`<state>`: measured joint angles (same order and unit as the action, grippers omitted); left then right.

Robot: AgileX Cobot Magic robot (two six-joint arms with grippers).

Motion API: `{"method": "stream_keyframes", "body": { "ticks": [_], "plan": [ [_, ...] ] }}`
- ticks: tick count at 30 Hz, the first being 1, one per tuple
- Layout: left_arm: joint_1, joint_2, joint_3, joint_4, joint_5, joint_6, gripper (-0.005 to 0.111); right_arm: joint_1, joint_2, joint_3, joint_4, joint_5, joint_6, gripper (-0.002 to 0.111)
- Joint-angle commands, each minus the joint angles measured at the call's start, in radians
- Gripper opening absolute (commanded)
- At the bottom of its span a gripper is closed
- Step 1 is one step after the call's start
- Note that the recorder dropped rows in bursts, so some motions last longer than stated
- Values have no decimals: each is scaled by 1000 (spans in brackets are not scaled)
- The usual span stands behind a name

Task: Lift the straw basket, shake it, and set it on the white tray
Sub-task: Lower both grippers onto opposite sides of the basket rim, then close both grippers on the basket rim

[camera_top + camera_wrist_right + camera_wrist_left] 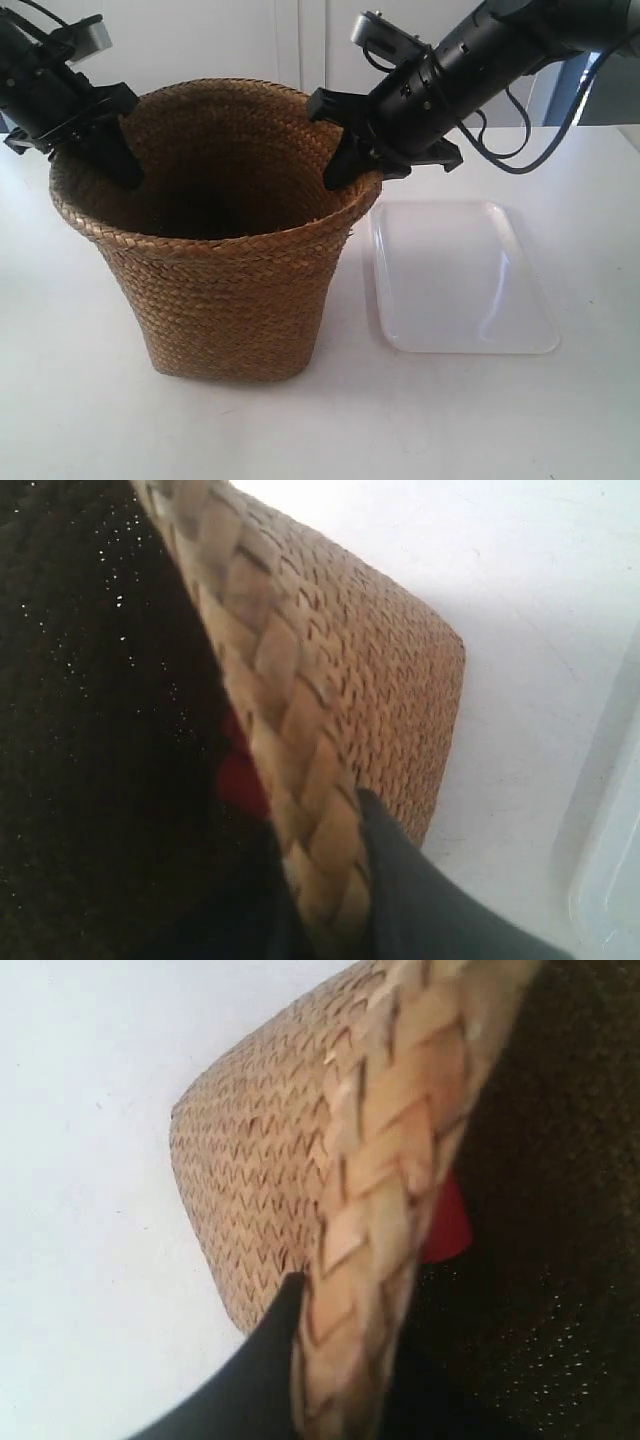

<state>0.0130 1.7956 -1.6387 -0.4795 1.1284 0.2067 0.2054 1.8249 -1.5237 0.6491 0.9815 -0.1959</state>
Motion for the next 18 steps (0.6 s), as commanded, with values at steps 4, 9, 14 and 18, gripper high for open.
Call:
{"method": "stream_keyframes", "body": {
  "ticks": [4,9,14,18],
  "plan": [
    [-4,-3,3,-42,93,18,0,-3,-4,-2,-24,1,-26,0],
    [-7,-30,3,-61,93,28,0,20,-56,-2,-129,4,-24,0],
    [-54,-144,3,-42,14,56,0,78,-137,1,-293,-72,46,0],
    [-101,-196,30,-13,-49,60,0,78,-181,8,-290,-84,44,0]
  ]
}}
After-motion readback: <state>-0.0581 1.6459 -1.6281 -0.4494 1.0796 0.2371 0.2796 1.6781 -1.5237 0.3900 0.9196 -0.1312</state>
